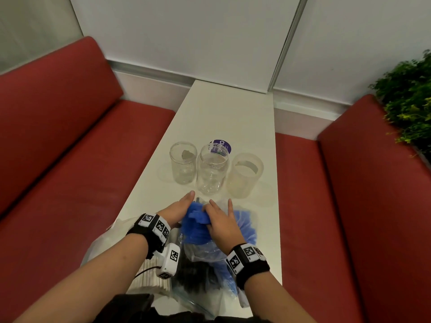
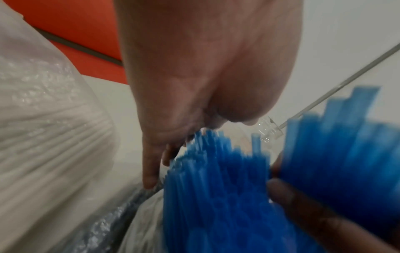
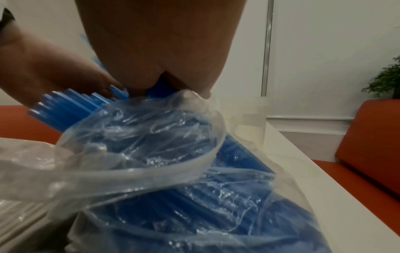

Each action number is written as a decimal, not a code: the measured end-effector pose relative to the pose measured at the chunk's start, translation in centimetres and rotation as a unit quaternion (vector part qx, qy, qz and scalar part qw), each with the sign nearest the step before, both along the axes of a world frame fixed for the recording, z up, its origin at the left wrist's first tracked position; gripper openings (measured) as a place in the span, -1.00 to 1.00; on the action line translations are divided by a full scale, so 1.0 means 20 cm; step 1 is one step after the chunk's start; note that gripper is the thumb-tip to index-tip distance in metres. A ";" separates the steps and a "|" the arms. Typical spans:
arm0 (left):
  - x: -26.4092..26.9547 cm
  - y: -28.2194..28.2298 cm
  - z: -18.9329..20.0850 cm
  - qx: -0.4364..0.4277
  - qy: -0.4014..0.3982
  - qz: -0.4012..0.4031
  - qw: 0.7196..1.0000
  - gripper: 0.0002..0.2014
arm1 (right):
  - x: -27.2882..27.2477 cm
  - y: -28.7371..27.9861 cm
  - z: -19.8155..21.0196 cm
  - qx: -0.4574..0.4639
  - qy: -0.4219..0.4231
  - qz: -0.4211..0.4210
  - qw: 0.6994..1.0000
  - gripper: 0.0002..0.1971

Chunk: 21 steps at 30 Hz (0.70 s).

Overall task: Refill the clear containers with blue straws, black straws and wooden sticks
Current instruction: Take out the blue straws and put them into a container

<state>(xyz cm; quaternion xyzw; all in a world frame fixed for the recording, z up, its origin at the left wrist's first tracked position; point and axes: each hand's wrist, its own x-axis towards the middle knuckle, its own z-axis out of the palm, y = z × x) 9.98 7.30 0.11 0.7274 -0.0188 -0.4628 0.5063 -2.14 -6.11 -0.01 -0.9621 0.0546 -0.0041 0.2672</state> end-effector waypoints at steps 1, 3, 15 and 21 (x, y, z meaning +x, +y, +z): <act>0.00 0.01 0.00 -0.001 0.000 -0.004 1.000 -0.26 | 0.00 0.00 0.01 0.015 -0.007 0.004 1.000 -0.70; 0.02 0.04 0.00 0.006 -0.008 -0.007 1.000 -0.23 | 0.00 0.01 0.03 0.056 -0.036 0.000 0.998 -0.72; 0.11 -0.02 0.12 -0.105 -0.180 0.016 0.978 -0.60 | 0.06 0.06 0.30 0.274 -0.113 -0.058 0.953 -0.74; 0.08 -0.07 0.11 -0.152 -0.181 0.008 0.972 -0.58 | 0.12 0.01 0.49 0.334 -0.180 -0.093 0.921 -0.85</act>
